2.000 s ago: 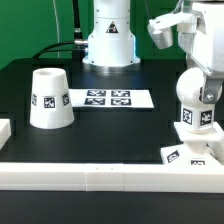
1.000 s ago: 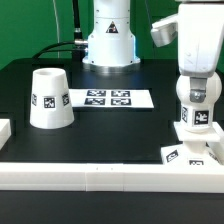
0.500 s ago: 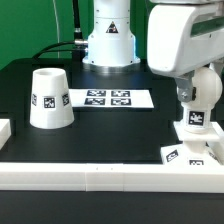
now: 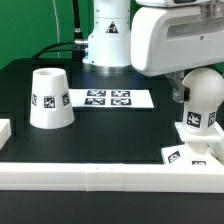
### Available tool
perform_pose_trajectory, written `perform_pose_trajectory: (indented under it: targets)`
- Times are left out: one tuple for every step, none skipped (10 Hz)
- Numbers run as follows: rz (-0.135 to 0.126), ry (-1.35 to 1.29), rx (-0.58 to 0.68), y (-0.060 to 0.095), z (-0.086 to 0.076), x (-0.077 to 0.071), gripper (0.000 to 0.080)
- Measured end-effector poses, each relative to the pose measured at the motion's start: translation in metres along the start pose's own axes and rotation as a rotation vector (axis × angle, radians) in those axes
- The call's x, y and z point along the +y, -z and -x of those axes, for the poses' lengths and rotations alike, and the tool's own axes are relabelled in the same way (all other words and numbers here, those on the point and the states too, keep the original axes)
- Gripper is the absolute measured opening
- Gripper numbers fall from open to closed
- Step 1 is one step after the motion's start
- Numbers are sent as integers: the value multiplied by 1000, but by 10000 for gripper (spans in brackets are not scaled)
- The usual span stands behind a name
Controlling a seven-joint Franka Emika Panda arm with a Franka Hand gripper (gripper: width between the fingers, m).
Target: Assemble lamp
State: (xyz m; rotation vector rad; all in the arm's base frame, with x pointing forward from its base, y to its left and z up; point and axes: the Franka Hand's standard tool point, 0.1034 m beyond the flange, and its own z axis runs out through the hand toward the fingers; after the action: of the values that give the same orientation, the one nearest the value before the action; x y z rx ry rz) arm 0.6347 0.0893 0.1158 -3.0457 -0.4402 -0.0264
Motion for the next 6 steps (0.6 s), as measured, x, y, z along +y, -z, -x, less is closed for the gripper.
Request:
perform_pose_trajectory:
  targets:
    - [0, -67, 0, 0, 0, 0, 577]
    - [0, -118, 0, 0, 0, 0, 577]
    - [0, -193, 0, 0, 0, 1, 577]
    - [-1, -251, 2, 0, 0, 1, 577]
    - [-2, -386, 12, 0, 1, 1, 577]
    - [-15, -452, 10, -1, 4, 1, 577]
